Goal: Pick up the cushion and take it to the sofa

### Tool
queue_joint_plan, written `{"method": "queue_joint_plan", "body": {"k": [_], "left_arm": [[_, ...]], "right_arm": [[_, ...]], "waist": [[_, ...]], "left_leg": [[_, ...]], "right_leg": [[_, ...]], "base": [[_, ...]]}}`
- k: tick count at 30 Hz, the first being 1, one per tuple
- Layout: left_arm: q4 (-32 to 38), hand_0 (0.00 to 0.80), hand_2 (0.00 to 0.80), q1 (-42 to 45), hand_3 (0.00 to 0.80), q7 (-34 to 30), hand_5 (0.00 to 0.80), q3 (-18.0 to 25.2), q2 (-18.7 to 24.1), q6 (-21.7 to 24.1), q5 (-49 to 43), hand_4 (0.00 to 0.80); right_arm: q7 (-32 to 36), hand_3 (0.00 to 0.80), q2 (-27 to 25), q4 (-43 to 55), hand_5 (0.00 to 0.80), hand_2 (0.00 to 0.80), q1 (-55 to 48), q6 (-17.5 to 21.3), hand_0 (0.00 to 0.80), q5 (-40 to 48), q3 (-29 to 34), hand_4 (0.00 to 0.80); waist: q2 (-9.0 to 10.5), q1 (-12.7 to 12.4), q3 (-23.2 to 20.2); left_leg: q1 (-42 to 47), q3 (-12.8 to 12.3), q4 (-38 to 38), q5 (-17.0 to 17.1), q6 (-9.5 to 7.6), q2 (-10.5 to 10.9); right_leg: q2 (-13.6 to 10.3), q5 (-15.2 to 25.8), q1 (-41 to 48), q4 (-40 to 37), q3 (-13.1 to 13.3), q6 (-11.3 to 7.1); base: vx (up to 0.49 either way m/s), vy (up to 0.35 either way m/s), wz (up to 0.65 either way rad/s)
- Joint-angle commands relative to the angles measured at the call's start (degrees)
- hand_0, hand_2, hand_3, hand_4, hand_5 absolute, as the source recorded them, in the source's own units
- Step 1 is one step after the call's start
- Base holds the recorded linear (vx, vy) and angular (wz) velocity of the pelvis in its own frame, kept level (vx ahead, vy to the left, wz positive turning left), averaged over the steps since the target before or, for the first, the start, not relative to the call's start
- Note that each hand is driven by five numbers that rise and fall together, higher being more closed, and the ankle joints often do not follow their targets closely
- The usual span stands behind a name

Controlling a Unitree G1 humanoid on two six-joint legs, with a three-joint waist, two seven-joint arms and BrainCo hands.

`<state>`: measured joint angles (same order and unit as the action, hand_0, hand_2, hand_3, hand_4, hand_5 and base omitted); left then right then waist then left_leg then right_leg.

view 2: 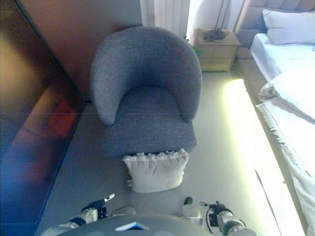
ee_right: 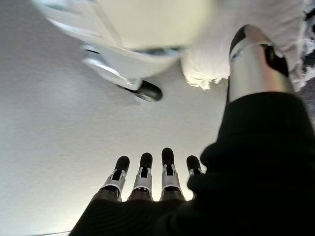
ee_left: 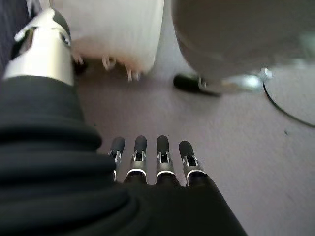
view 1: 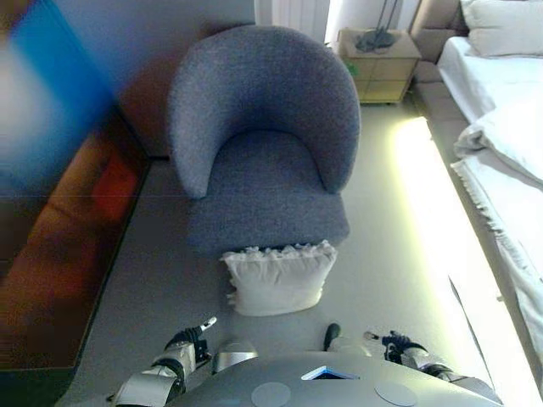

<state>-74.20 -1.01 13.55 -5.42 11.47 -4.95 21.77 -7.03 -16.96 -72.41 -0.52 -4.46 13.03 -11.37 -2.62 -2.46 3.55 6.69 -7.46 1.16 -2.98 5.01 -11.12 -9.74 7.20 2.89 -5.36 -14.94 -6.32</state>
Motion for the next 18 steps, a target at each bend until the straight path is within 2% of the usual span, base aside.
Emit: {"method": "queue_joint_plan", "body": {"k": [1,3,6,7,9,12,13,18], "left_arm": [[-0.53,0.0,0.0,-3.66,0.0,2.09,0.0,1.21,2.34,3.79,-3.37,0.0],[0.25,0.0,0.0,-4.68,0.0,2.36,0.0,0.61,3.44,5.91,-4.57,0.0],[3.87,0.0,0.0,-4.84,0.0,4.56,0.0,0.48,5.56,10.65,-5.38,0.0],[4.52,0.0,0.0,-4.84,0.0,4.99,0.0,0.5,5.86,10.66,-5.2,0.0],[4.18,0.0,0.0,-6.21,0.0,10.09,0.0,0.6,6.09,12.47,-2.05,0.0],[2.95,0.0,0.0,-6.74,0.0,12.38,0.0,3.82,8.08,16.7,0.14,0.0],[4.01,0.0,0.0,-7.42,0.0,12.39,0.0,3.89,9.41,18.95,-1.12,0.0],[10.78,0.0,0.0,-14.78,0.0,13.74,0.0,-0.5,12.97,21.78,3.89,0.0]], "right_arm": [[-2.97,0.0,0.13,0.25,0.0,0.0,4.43,6.41,0.0,0.53,-0.06,0.0],[-2.5,0.0,-1.78,1.0,0.0,0.0,5.56,9.19,0.0,-2.51,1.3,0.0],[-6.62,0.0,-2.36,5.56,0.0,0.0,3.32,12.12,0.0,-4.39,0.24,0.0],[-7.22,0.0,-2.31,6.63,0.0,0.0,2.8,12.1,0.0,-4.73,0.11,0.0],[-9.7,0.0,-1.08,9.78,0.0,0.0,0.76,13.33,0.0,-6.5,-0.55,0.0],[-10.64,0.0,-0.55,11.69,0.0,0.0,-1.07,15.95,0.0,-7.91,-0.51,0.0],[-11.28,0.0,-0.86,13.35,0.0,0.0,-1.47,17.08,0.0,-8.47,-0.49,0.0],[-14.53,0.0,-4.31,17.76,0.0,0.0,4.73,17.56,0.0,-5.31,-3.31,0.0]], "waist": [[3.44,-1.23,0.59],[3.53,-1.01,0.39],[3.51,-0.28,1.53],[3.52,-0.14,1.69],[4.19,0.6,2.4],[5.02,1.35,4.11],[5.41,1.36,5.67],[5.52,1.95,14.07]], "left_leg": [[-1.76,0.88,2.86,10.2,4.89,-5.3],[-1.96,0.52,3.51,8.45,5.5,-4.84],[-2.25,1.05,2.01,7.04,5.12,-3.73],[-2.3,0.94,1.84,6.88,5.04,-3.61],[-2.97,0.15,0.65,5.75,4.38,-3.16],[-3.96,0.28,-1.52,4.31,3.93,-3.03],[-6.03,0.98,-4.1,3.45,3.98,-3.28],[-19.0,4.33,-12.16,2.44,4.88,-4.65]], "right_leg": [[-4.42,-4.58,2.09,3.63,-2.06,-2.48],[-5.66,-4.08,1.15,4.32,-2.44,-3.57],[-7.57,-3.59,-0.05,6.04,-1.33,-5.02],[-7.86,-3.48,-0.14,6.11,-1.24,-5.25],[-9.16,-2.92,-1.12,6.61,-0.4,-6.27],[-10.47,-2.37,-2.39,7.67,0.46,-6.86],[-11.15,-2.18,-4.21,8.99,0.84,-7.11],[-12.66,-1.15,-15.33,12.89,3.13,-7.01]], "base": [[0.051,0.219,0.47],[0.077,0.221,0.29],[0.077,0.201,0.15],[0.034,0.173,0.02],[0.019,0.071,-0.03],[0.015,0.036,-0.03],[-0.071,-0.006,-0.09],[-0.292,0.008,-0.03]]}}
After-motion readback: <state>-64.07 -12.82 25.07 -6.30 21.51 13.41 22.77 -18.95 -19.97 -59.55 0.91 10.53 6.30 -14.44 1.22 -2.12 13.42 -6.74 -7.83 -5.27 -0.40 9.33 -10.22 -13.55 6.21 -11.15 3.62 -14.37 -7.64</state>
